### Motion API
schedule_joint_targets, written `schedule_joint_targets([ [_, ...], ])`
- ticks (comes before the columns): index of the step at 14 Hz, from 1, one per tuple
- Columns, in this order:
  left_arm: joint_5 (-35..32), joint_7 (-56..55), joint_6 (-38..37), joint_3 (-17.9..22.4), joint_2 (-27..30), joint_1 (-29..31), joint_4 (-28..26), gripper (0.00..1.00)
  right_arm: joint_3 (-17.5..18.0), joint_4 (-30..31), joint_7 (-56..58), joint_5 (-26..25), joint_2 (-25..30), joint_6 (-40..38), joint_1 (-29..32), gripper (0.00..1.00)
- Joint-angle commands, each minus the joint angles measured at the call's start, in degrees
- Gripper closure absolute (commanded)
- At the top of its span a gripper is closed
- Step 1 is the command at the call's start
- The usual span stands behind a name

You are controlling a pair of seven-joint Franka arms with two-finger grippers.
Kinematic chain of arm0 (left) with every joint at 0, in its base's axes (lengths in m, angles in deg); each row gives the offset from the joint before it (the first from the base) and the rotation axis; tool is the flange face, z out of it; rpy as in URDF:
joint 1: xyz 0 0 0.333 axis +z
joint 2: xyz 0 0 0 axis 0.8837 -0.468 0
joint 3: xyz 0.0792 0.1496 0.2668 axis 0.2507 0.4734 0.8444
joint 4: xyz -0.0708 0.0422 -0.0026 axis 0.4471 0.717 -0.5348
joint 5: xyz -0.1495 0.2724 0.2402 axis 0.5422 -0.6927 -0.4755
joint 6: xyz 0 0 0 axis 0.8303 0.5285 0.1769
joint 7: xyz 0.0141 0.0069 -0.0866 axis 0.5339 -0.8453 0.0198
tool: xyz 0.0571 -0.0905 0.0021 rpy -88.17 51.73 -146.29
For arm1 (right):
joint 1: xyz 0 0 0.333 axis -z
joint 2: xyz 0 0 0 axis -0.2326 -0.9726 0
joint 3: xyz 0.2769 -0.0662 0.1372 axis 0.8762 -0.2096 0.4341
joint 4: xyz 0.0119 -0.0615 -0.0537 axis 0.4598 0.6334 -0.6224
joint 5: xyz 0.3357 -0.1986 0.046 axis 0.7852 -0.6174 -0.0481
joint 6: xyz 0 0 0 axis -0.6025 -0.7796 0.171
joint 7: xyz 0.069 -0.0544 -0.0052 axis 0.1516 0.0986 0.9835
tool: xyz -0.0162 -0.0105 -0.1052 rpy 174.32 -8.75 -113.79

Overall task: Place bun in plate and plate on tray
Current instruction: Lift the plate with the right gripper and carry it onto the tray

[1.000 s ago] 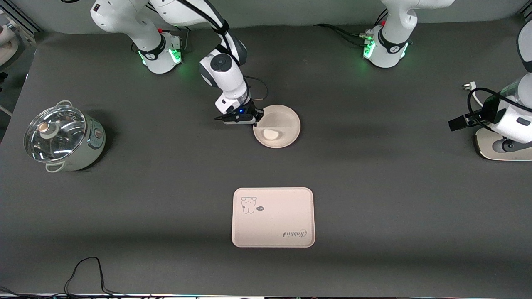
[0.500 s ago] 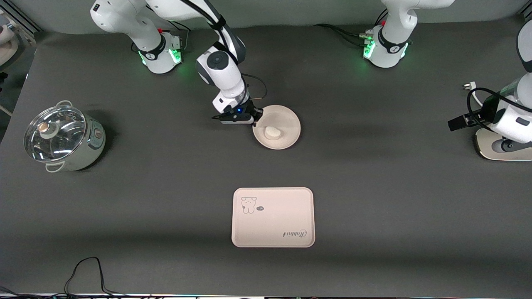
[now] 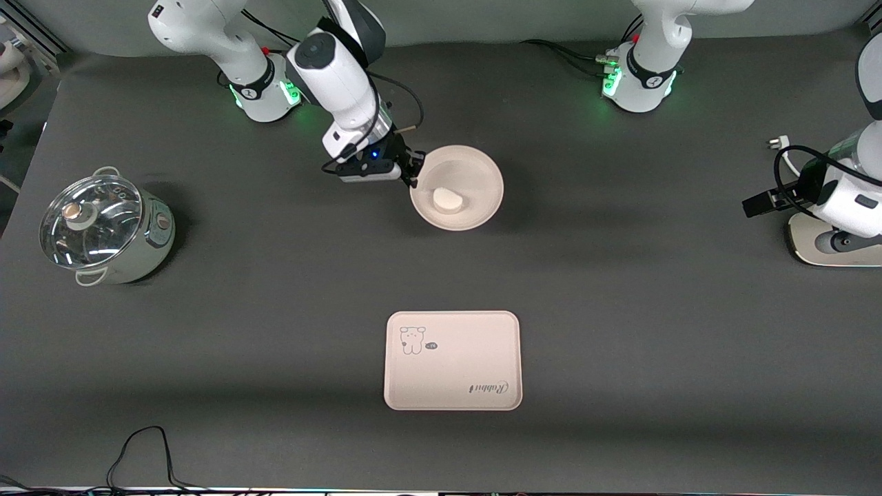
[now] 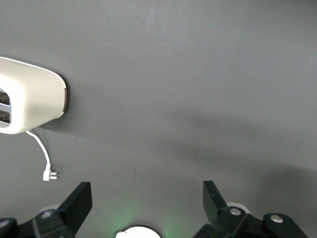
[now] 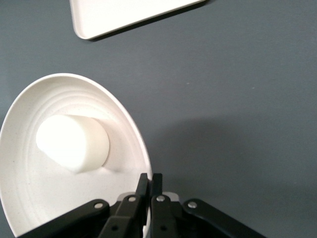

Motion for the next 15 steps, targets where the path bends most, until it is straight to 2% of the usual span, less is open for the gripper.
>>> schedule_joint_targets([
  [1, 0.28, 0.06, -0.6, 0.72, 0.55, -1.05, 0.14, 0.0, -0.09, 0.03, 6.1, 4.63, -0.28, 0.2, 0.93, 0.98],
  [3, 0.28, 0.06, -0.68, 0.72, 0.55, -0.97, 0.14, 0.0, -0.27, -4.95, 7.08, 4.64, -5.8, 0.21, 3.13, 0.98],
  [7, 0.28, 0.32, -0.68, 0.72, 0.55, -0.96, 0.23, 0.0, -0.35, -21.02, 7.7, 4.55, -20.11, -0.06, 7.08, 0.98],
  [10, 0.28, 0.23, -0.68, 0.72, 0.55, -1.05, 0.4, 0.0, -0.35, -35.78, 10.59, 4.55, -29.96, -6.27, 11.64, 0.98],
  [15, 0.28, 0.41, -0.68, 0.72, 0.55, -1.05, 0.58, 0.0, -0.27, -57.68, 10.6, 4.72, -42.63, -14.72, 18.33, 0.98],
])
